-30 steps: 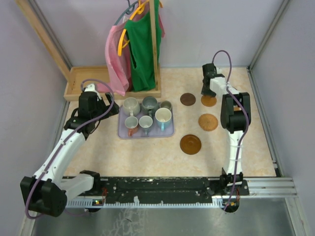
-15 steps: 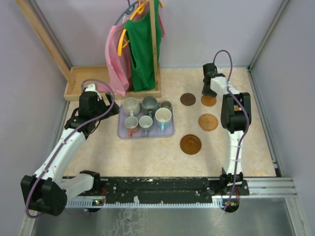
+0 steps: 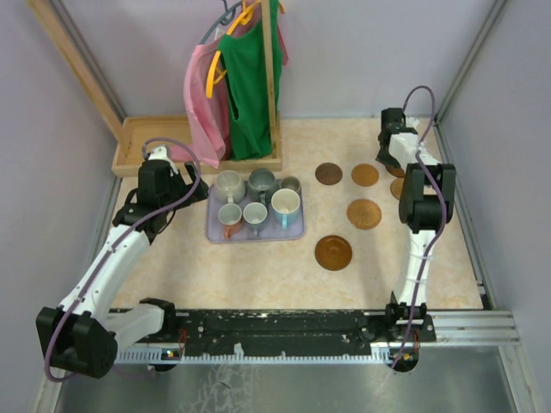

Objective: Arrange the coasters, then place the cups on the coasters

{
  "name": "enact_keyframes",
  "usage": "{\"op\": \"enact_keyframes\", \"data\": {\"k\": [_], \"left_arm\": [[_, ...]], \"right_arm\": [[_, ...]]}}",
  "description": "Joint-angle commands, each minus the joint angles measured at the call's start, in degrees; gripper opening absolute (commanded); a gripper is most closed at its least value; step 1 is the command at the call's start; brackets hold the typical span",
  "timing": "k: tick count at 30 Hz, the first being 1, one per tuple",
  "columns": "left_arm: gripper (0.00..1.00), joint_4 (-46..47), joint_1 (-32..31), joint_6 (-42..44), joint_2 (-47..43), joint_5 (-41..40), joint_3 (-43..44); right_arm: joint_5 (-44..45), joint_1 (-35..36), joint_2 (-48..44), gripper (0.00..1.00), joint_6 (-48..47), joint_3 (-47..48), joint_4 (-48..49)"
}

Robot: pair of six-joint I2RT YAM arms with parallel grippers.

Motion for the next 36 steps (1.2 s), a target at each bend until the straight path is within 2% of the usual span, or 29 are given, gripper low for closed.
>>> {"op": "enact_keyframes", "data": {"k": [1,23,36], "left_arm": [[1.00,1.6,-0.1,1.1,-0.9,-0.5,0.8],[1.00,1.3,-0.1,0.9,-0.2,-0.8,0.8],[1.00,1.2,-0.1,0.4,-0.6,-0.5,0.5]], "right_arm": [[1.7,-1.3,-2.8,0.37,0.4,2.2,1.9],[-5.2,-7.0,5.9,0.36,0.2,10.1,-1.1],[-5.8,-7.0,4.9,0.35,0.0,5.4,0.2]]}}
